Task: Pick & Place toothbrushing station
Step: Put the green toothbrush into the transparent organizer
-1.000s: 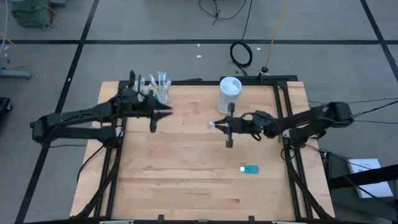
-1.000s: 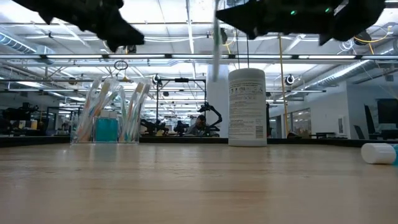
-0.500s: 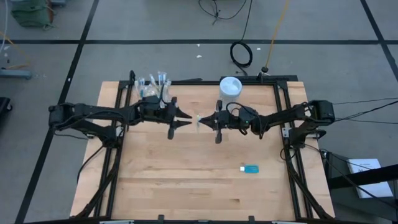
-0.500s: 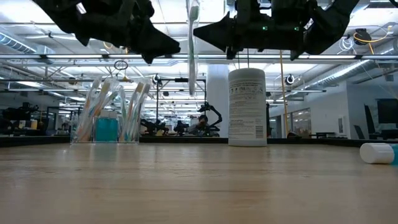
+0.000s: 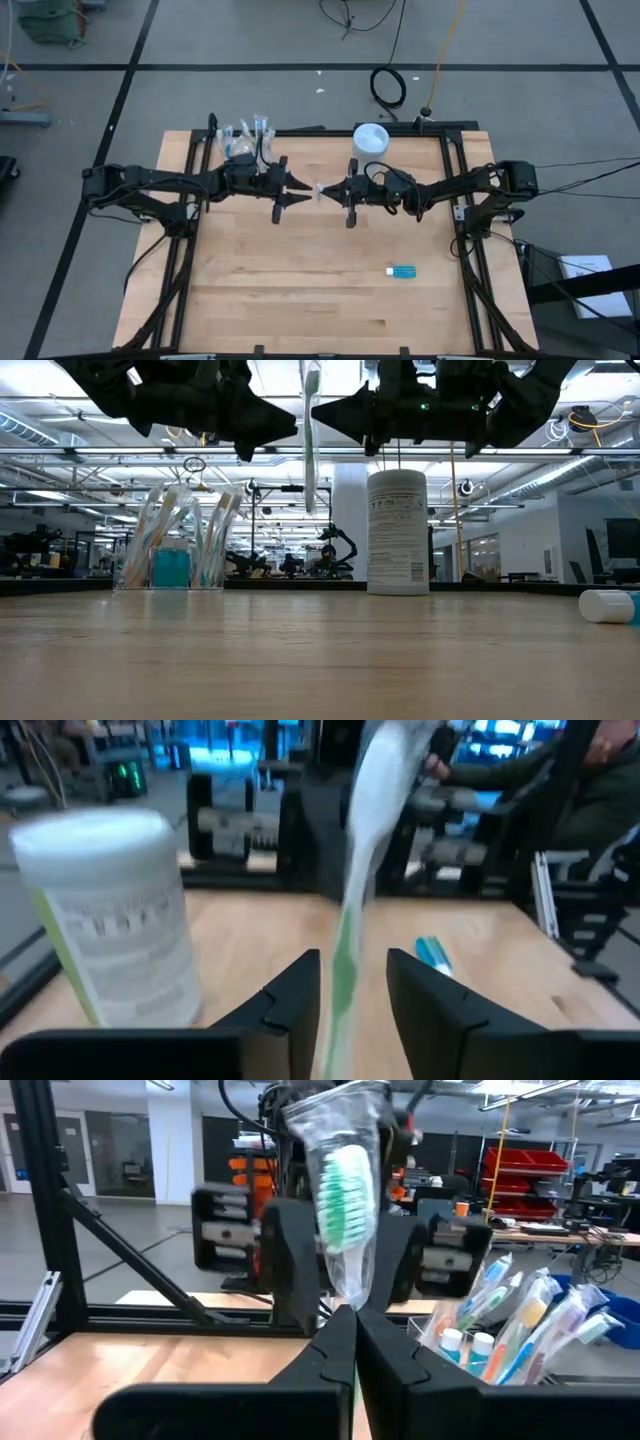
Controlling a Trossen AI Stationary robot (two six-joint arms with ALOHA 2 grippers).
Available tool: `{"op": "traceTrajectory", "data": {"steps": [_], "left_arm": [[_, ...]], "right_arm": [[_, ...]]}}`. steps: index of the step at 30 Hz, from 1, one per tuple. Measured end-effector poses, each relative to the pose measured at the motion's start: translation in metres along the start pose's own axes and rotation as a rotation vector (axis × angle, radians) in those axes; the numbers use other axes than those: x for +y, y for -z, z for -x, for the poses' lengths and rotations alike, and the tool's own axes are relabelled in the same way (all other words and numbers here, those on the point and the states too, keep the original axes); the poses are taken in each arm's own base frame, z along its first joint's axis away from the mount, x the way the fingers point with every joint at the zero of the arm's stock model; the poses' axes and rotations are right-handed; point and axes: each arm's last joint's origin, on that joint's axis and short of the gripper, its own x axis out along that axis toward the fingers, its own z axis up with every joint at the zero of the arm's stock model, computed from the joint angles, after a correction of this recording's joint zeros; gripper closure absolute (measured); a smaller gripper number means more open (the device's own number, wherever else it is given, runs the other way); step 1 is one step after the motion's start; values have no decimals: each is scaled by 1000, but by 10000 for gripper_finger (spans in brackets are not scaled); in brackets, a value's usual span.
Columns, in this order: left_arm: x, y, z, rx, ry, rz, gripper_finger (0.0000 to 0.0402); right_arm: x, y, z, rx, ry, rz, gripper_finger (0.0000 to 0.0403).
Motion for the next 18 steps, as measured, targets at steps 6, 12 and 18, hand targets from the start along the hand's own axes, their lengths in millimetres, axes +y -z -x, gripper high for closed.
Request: {"op": "traceTrajectory", "data": {"steps": [6, 12, 18], "left_arm": [[0, -4, 0, -36, 2, -11, 233], [-3, -1, -8, -67, 25, 8, 189], [2, 3, -23, -78, -13, 11, 196]], "right_arm": [[0, -3, -2, -12, 1, 5, 402], [0, -4, -2, -25, 1, 8, 403], [0, -5, -2, -33, 2, 10, 403]]}}
